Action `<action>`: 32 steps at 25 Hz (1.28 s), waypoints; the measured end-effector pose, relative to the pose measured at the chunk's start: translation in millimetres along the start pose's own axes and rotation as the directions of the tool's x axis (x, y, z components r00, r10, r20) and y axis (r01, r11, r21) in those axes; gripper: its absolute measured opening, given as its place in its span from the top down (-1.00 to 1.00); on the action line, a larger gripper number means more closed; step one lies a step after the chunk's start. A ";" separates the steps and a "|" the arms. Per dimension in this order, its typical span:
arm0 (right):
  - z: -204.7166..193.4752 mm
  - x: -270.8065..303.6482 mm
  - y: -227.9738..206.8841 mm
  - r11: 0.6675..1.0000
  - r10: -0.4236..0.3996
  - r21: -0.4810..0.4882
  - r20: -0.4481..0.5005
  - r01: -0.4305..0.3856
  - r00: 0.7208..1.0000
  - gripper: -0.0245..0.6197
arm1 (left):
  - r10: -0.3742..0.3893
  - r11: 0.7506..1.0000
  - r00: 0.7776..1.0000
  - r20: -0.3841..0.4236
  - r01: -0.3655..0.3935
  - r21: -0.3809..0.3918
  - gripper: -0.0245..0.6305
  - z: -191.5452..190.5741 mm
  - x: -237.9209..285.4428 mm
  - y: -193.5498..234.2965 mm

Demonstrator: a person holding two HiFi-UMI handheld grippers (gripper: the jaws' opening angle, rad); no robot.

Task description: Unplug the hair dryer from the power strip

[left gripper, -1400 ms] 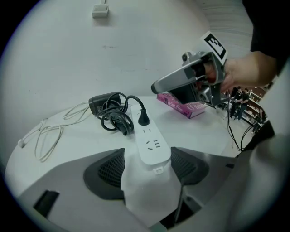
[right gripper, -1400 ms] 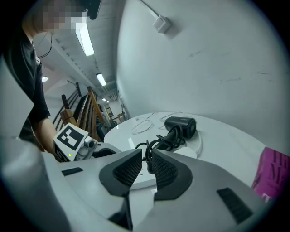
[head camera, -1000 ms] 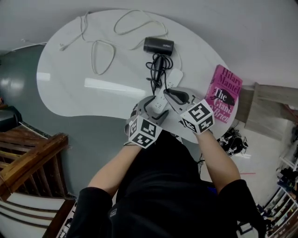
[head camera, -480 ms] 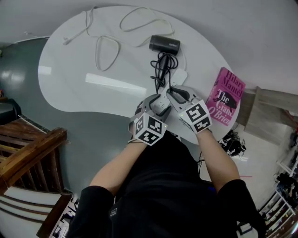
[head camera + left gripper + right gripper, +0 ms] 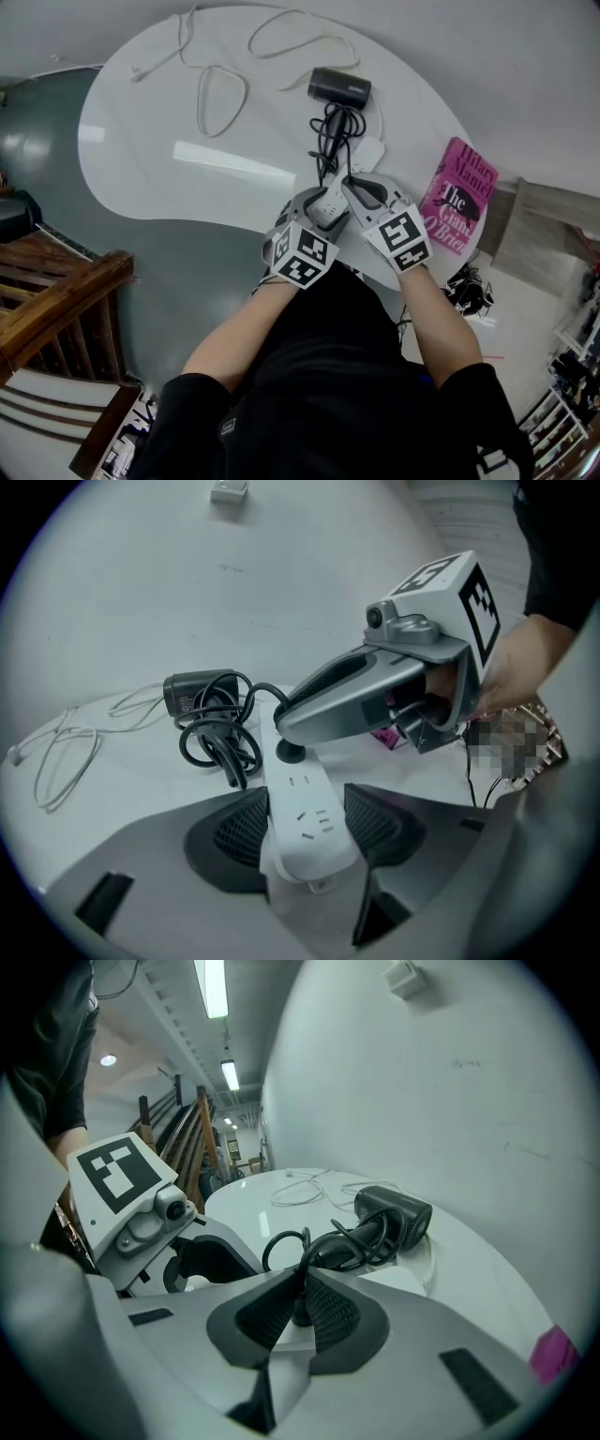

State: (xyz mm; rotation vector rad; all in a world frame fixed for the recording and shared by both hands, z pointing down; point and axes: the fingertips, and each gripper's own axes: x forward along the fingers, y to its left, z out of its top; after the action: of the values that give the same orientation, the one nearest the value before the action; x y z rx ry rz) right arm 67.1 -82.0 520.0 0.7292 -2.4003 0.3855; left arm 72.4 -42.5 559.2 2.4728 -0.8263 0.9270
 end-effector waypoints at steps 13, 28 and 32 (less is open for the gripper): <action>5.8 -0.4 -4.4 0.994 0.041 0.098 0.038 -0.045 0.998 0.75 | 0.014 1.000 1.000 0.019 -0.014 -0.007 0.12 1.0 0.3 5.0; 5.1 9.5 -11.3 0.969 0.061 0.237 0.050 -0.071 0.997 0.75 | -0.013 0.998 1.000 0.024 0.015 -0.066 0.11 -3.0 2.4 7.2; 6.5 9.6 -9.4 0.973 0.084 0.212 0.041 -0.091 0.996 0.75 | -0.021 0.999 1.000 -0.003 0.021 -0.048 0.12 -0.4 -3.2 10.8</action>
State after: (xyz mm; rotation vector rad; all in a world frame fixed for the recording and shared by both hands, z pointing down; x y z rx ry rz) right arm 63.1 -96.3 521.8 0.7291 -2.4517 0.6811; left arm 63.4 -49.2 558.7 2.4334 -0.8107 0.8930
